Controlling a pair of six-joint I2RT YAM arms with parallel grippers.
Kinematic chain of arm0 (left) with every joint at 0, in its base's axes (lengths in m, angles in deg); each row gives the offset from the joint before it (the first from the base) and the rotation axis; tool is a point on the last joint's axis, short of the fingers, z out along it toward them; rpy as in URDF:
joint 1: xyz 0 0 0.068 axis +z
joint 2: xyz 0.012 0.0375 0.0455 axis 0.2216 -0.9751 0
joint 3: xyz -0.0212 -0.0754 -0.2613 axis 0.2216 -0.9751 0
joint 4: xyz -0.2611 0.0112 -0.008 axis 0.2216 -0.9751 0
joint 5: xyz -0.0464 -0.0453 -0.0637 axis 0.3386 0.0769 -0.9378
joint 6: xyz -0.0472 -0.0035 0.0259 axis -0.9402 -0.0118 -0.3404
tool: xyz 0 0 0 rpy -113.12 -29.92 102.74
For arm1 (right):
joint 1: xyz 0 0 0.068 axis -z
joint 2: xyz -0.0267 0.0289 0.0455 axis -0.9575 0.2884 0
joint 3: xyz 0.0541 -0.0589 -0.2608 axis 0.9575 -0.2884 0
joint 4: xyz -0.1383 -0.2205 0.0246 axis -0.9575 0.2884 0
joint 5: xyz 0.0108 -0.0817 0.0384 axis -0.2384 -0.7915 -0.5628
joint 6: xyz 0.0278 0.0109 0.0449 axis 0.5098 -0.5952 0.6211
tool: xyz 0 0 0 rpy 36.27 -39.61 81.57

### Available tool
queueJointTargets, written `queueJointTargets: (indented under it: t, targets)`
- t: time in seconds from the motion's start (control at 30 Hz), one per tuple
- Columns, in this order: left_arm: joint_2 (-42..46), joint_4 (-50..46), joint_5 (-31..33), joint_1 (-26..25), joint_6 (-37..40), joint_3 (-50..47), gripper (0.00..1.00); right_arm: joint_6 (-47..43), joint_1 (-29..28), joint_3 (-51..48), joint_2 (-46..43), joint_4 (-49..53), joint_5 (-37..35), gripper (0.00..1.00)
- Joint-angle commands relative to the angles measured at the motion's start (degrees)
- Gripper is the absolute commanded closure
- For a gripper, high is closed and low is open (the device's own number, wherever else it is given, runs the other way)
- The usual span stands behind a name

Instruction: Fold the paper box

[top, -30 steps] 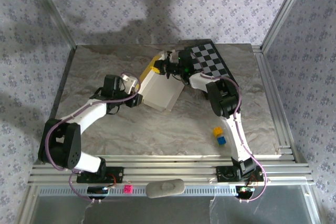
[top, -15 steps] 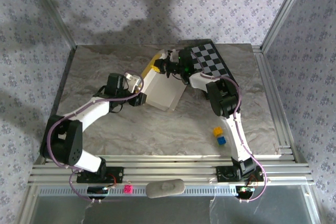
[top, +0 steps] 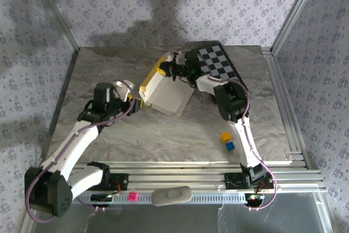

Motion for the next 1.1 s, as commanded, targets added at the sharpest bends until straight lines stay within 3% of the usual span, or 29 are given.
queueJointTargets:
  t: [0.0,0.17,0.33,0.57,0.73,0.87,1.07]
  targets:
    - [2.55,-1.63,0.37,4.71,-1.75,-2.28,0.53,1.66,0.30,1.40,2.36,-4.36,1.22,1.00]
    - [-1.53,-1.20,3.59,5.76,-2.70,-1.97,0.60,4.22,0.25,-1.38,1.94,-10.17,-3.73,1.00]
    - [-9.51,3.78,1.05,5.76,-3.79,-0.18,0.62,9.74,0.18,-4.18,1.88,-20.95,-11.62,1.00]
    - [-21.28,8.45,2.73,6.63,1.54,6.82,0.63,10.21,0.36,-3.50,1.96,-20.96,-10.79,1.00]
    - [-28.52,10.54,-4.44,10.53,4.31,12.39,0.59,9.61,0.43,-4.55,2.01,-21.19,-12.72,1.00]
    - [-32.75,8.29,-11.41,10.81,12.67,16.39,0.57,9.65,0.27,-2.35,3.24,-19.18,-13.74,1.00]
    - [-36.05,7.40,-13.87,10.85,16.62,18.82,0.57,10.56,0.59,-0.13,4.63,-18.04,-14.57,1.00]
